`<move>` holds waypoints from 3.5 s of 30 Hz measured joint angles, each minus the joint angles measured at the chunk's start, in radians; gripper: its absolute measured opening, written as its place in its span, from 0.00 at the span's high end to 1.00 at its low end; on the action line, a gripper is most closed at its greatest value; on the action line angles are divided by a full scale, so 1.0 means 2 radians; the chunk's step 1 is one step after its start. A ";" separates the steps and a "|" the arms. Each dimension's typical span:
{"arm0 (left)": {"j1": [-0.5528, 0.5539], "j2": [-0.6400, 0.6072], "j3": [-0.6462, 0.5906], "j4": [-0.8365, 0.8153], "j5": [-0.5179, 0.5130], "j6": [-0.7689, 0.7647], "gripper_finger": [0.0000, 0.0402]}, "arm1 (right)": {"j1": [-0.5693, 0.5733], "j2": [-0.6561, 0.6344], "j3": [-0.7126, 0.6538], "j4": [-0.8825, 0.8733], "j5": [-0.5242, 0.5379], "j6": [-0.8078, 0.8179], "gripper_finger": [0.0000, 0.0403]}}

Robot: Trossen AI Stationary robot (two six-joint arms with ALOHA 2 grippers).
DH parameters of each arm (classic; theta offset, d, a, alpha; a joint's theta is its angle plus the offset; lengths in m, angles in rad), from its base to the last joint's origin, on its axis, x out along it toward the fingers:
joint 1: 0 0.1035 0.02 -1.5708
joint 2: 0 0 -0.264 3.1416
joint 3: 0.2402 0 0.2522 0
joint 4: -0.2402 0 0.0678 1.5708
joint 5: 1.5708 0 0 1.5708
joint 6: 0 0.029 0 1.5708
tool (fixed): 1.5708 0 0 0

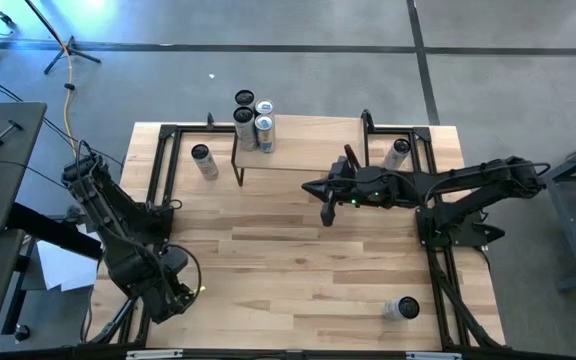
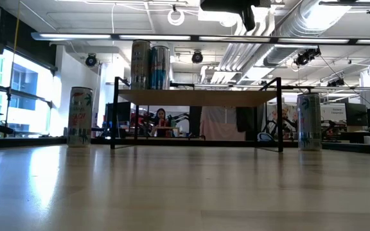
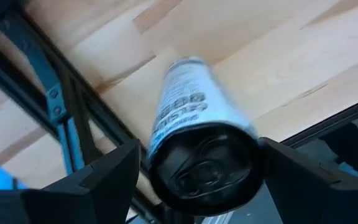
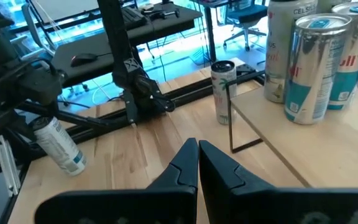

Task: Place canned beverage on shelf
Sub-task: Put the bottom left black soda can on the shelf

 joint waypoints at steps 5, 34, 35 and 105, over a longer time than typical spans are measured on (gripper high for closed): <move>-0.001 0.000 -0.001 -0.001 0.006 -0.009 0.26 | 0.000 0.000 0.000 -0.001 0.001 -0.009 1.00; -0.001 0.000 -0.036 0.047 -0.002 -0.009 0.26 | 0.000 0.000 0.001 -0.002 0.000 -0.011 1.00; -0.001 0.000 -0.036 0.047 -0.003 -0.009 0.26 | 0.000 0.000 0.001 -0.002 0.000 -0.011 1.00; 0.000 0.000 -0.036 0.057 0.007 0.001 0.35 | 0.000 0.000 0.001 -0.002 0.000 -0.008 1.00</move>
